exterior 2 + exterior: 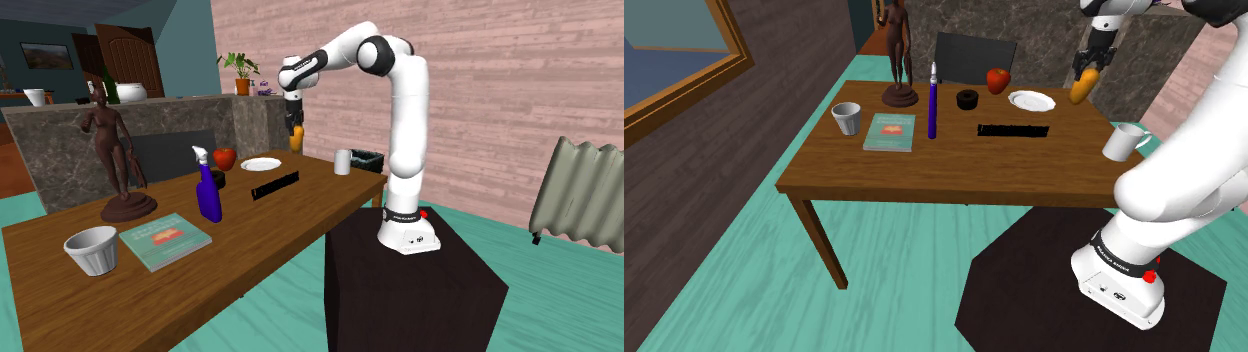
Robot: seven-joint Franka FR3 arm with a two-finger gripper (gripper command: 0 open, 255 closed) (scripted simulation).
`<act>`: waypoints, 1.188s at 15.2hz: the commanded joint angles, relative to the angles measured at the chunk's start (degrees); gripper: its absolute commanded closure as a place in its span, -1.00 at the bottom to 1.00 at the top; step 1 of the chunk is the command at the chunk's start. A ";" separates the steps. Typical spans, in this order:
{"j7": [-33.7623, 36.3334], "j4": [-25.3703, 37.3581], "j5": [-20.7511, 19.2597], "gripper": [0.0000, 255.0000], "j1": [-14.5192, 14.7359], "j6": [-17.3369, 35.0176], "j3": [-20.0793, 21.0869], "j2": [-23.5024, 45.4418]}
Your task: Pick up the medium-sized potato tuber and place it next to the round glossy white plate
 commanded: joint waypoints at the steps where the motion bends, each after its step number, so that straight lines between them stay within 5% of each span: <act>1: -2.80 4.44 1.61 1.00 -1.45 -1.18 -0.78 3.34; 18: -4.51 -1.34 3.90 1.00 -2.71 9.65 -0.60 8.69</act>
